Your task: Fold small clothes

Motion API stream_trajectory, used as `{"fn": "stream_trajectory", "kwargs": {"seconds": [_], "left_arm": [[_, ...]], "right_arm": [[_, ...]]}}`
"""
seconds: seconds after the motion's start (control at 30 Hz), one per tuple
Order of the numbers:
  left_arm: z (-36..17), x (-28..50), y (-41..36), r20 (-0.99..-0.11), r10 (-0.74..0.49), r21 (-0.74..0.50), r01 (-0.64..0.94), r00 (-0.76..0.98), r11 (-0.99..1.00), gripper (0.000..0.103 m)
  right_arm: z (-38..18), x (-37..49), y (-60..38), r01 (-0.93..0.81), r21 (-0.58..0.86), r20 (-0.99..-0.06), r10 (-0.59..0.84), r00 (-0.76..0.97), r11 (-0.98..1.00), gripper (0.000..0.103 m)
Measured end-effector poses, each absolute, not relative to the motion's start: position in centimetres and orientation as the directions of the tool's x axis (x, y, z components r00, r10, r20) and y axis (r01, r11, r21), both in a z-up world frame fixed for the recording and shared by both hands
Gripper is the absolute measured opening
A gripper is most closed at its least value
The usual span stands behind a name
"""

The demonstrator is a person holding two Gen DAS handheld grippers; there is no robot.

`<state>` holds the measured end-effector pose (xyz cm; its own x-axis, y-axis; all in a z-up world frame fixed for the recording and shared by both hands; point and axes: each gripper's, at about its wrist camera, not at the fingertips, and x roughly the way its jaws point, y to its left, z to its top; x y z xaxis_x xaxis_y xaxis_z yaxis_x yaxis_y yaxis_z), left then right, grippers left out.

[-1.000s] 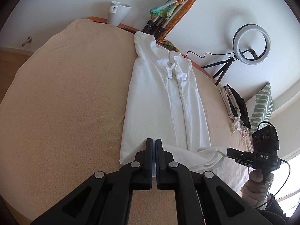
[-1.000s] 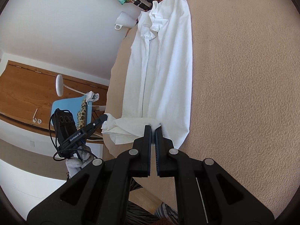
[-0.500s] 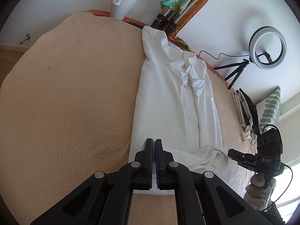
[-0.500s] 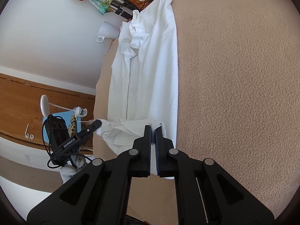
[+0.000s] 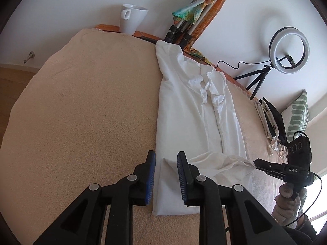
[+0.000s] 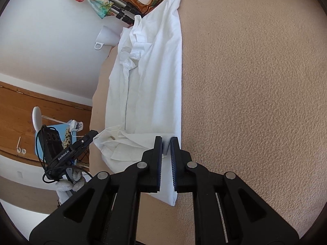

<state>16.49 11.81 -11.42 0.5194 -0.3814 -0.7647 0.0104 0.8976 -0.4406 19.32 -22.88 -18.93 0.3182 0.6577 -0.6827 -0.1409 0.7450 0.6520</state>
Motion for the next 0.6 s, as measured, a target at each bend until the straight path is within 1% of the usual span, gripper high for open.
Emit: {"fn": "stream_trajectory", "kwargs": {"seconds": [0.03, 0.13, 0.27, 0.43, 0.6], "left_arm": [[-11.1, 16.0, 11.6, -0.764, -0.381, -0.429, 0.031, 0.521, 0.903, 0.019], [-11.0, 14.8, 10.8, -0.772, -0.39, -0.402, 0.089, 0.502, 0.911, 0.019], [-12.3, 13.9, 9.1, -0.805, -0.391, -0.372, 0.135, 0.445, 0.919, 0.019], [-13.9, 14.7, 7.8, -0.832, -0.387, -0.359, 0.144, 0.397, 0.922, 0.019], [-14.2, 17.0, 7.6, -0.821, -0.403, -0.39, 0.119, 0.404, 0.913, 0.019]], "right_arm": [[-18.4, 19.0, -22.9, -0.165, 0.646, -0.676, 0.659, 0.329, 0.746, 0.017], [-17.3, 18.0, -22.4, -0.246, 0.639, -0.655, 0.683, 0.324, 0.729, 0.018], [-18.0, 16.9, -20.6, -0.316, 0.638, -0.662, 0.71, 0.242, 0.703, 0.018], [-19.4, 16.5, -18.3, -0.368, 0.584, -0.714, 0.674, 0.19, 0.723, 0.018], [-19.8, 17.9, -17.8, -0.362, 0.597, -0.707, 0.683, 0.184, 0.716, 0.018]]}}
